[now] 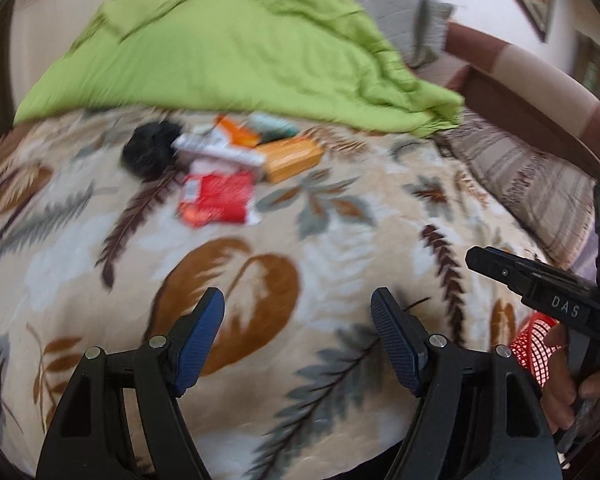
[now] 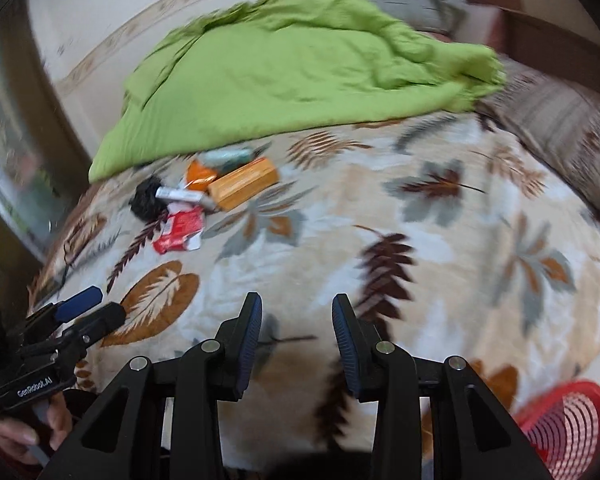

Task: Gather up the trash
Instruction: 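Move both grippers back over the trash on the bed, then grasp the red snack wrapper with the left gripper and lift it, then grasp the white medicine box with the right gripper while the left holds the wrapper, then lift the medicine box and carry both items toward the red basket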

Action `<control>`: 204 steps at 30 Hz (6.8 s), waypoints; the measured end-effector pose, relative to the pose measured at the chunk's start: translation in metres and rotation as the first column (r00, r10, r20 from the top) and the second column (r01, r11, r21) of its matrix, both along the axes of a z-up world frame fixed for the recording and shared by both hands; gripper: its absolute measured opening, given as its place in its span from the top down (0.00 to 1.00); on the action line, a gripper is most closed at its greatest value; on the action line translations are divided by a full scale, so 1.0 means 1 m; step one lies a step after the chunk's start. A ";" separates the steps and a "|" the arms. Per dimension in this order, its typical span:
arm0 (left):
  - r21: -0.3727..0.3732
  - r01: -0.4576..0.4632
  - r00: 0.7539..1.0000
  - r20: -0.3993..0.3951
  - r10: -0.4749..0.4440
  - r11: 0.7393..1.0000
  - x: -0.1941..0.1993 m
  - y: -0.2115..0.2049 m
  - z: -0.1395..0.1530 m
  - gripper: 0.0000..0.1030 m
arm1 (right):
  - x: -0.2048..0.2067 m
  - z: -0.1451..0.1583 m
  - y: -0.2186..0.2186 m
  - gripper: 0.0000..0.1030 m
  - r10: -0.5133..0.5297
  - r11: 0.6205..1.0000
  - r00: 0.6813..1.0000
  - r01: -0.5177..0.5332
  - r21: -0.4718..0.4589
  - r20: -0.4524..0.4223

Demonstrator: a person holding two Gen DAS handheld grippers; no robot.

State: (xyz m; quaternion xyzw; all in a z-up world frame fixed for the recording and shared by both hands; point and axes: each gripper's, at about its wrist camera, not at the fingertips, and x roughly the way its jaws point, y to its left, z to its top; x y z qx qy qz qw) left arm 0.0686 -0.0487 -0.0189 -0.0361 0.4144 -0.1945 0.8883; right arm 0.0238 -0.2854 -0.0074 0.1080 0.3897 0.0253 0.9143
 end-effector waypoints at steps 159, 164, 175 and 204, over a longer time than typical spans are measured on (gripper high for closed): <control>-0.196 -0.421 0.905 -0.144 0.399 0.886 0.087 0.092 -0.062 0.63 | 0.076 -0.042 0.079 0.43 0.203 0.977 0.979 -0.203 -0.066 0.001; -0.185 -0.400 0.915 -0.130 0.381 0.897 0.097 0.089 -0.062 0.72 | 0.077 -0.041 0.077 0.43 0.205 0.978 0.979 -0.205 -0.048 0.007; -0.134 -0.332 0.938 0.052 0.341 0.934 0.079 0.068 -0.036 0.97 | 0.075 -0.038 0.078 0.43 0.200 0.978 0.979 -0.198 -0.063 0.030; 0.130 -0.253 0.918 0.346 0.195 0.959 0.020 0.003 -0.007 0.97 | 0.048 -0.026 0.048 0.43 0.096 0.995 0.991 -0.095 -0.017 0.092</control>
